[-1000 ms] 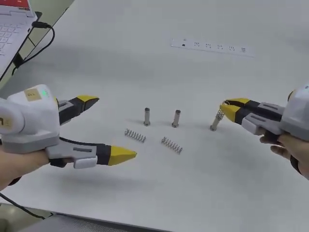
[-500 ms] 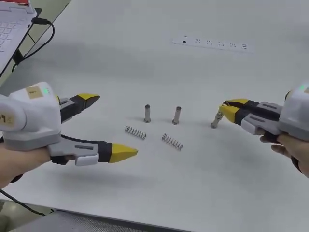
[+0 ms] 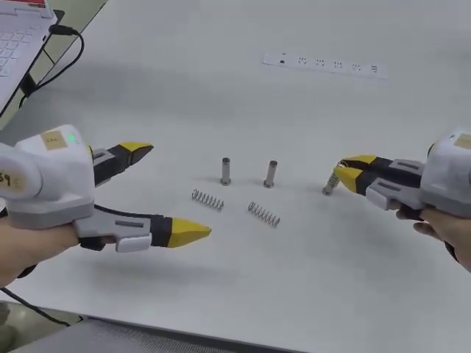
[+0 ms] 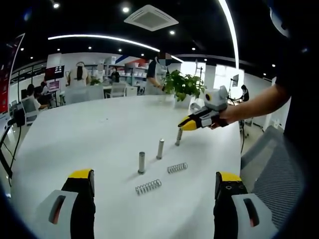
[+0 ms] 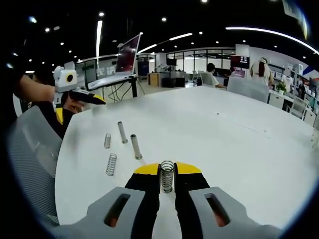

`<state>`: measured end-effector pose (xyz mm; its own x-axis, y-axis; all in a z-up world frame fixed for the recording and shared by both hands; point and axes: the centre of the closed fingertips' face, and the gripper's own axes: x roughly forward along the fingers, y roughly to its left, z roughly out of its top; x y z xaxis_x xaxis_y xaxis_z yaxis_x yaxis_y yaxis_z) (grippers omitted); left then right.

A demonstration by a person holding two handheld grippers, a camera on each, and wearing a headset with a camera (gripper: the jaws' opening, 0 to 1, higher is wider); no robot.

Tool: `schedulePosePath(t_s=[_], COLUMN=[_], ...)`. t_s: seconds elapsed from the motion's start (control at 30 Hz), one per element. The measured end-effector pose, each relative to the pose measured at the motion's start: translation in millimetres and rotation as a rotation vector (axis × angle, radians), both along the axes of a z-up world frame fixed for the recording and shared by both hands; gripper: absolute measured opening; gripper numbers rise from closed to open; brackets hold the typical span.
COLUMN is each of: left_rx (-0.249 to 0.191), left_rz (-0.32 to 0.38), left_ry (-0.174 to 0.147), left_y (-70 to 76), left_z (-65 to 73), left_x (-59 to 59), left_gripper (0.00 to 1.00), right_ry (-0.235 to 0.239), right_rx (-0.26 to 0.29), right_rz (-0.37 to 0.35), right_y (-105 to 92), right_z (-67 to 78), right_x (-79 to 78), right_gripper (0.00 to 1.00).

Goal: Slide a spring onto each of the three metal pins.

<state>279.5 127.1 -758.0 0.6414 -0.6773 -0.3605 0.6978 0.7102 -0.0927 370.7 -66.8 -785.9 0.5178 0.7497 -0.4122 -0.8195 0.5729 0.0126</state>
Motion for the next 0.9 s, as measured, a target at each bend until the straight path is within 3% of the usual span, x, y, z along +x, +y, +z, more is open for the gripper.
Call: schedulePosePath(t_s=[0.43, 0.9], left_rx=[0.009, 0.016], left_rz=[-0.004, -0.008], left_ry=[-0.003, 0.004], left_y=[-0.4, -1.5], left_z=[-0.3, -2.9], left_x=[0.3, -1.2], left_gripper=[0.99, 0.99], right_ry=[0.008, 0.017], right_rx=[-0.054, -0.049], right_rz=[0.021, 0.012], right_y=[-1.8, -3.0], right_z=[-13.5, -18.5], right_x=[-1.2, 0.0], right_gripper=[0.08, 0.08])
